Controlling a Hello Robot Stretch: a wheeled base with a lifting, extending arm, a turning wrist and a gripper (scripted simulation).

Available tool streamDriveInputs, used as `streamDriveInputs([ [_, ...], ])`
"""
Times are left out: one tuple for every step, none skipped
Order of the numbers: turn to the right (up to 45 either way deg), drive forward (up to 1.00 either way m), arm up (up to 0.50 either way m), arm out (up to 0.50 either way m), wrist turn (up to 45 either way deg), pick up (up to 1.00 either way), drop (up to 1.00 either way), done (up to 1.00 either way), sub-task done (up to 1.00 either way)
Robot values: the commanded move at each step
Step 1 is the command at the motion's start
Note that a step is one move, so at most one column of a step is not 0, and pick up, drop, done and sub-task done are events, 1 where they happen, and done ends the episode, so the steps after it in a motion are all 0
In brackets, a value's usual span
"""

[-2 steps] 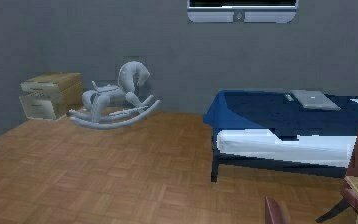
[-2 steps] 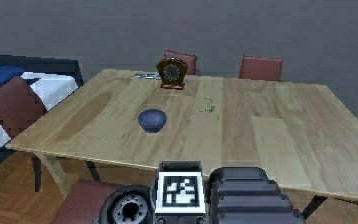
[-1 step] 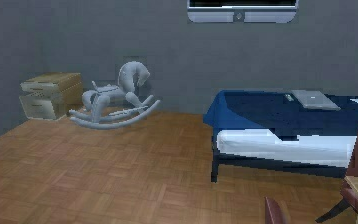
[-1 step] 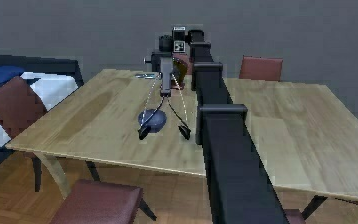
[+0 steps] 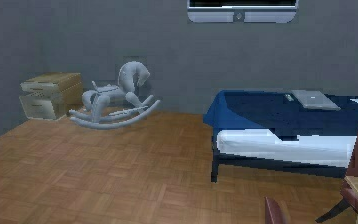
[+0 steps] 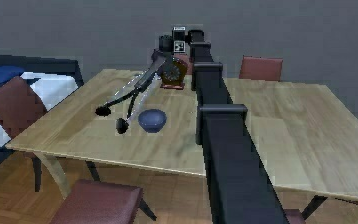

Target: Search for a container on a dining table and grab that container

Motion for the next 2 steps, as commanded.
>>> streamDriveInputs([
  [0.0, 0.00, 0.00, 0.00, 45.0, 0.00, 0.00, 0.00, 0.00],
  [0.0, 0.00, 0.00, 0.00, 45.0, 0.00, 0.00, 0.00, 0.00],
])
